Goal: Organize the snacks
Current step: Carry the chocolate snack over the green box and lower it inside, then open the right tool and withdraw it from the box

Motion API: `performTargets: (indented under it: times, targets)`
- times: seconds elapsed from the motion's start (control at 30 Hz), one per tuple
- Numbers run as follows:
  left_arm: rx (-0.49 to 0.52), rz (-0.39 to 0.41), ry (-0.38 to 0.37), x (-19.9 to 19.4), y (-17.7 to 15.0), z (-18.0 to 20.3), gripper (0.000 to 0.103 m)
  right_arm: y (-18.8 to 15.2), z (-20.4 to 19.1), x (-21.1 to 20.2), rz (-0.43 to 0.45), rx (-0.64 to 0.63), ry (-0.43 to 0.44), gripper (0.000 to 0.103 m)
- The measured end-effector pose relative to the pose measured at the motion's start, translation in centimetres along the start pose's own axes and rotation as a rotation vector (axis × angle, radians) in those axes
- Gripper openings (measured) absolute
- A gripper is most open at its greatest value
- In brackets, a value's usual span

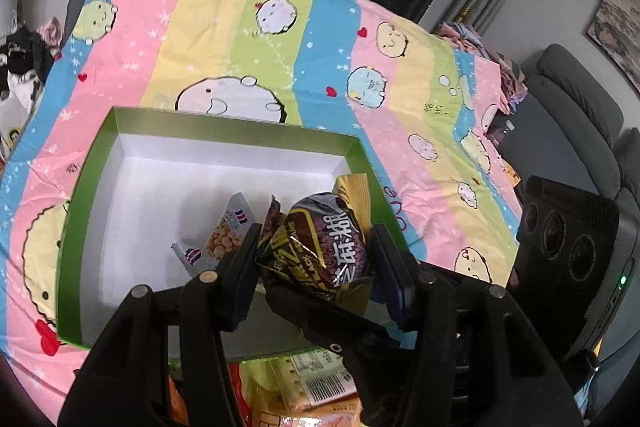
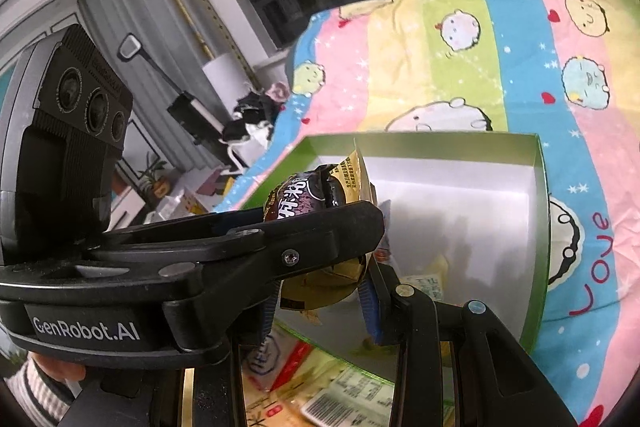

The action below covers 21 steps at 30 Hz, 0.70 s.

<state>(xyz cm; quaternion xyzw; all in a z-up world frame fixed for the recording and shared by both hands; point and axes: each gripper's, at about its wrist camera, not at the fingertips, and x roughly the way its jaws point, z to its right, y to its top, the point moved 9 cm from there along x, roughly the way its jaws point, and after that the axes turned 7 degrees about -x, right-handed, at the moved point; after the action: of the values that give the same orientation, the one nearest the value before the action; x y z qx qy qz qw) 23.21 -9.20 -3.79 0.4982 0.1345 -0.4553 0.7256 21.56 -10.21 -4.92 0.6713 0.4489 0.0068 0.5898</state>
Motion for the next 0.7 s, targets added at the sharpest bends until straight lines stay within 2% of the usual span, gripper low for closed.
performTargets:
  times: [0.23, 0.3, 0.37, 0.4, 0.53, 0.6, 0.7]
  targets:
    - [-0.038, -0.014, 0.017, 0.9, -0.1, -1.1, 0.057, -0.3, 0.7, 0.9, -0.031, -0.001, -0.043, 0.037]
    - [-0.038, -0.008, 0.055, 0.9, 0.0, -1.5, 0.069, -0.4, 0.7, 0.9, -0.032, -0.004, -0.058, 0.041]
    - [-0.035, 0.004, 0.08, 0.7, 0.2, -1.8, 0.078, -0.2, 0.9, 0.5, -0.022, -0.009, -0.092, 0.051]
    - [-0.038, 0.011, 0.085, 0.4, 0.3, -1.9, 0.081, 0.0, 1.0, 0.2, -0.015, -0.011, -0.103, 0.052]
    - [-0.046, 0.053, 0.109, -1.2, 0.8, -2.4, 0.083, 0.6, 1.0, -1.1, 0.013, -0.027, -0.136, 0.056]
    - [-0.042, 0.076, 0.122, -2.1, 1.0, -2.5, 0.091, 0.8, 0.7, -2.1, 0.025, -0.04, -0.164, 0.058]
    - [-0.034, 0.113, 0.131, -3.8, 1.3, -2.3, 0.095, 1.1, 0.2, -3.7, 0.048, -0.058, -0.193, 0.062]
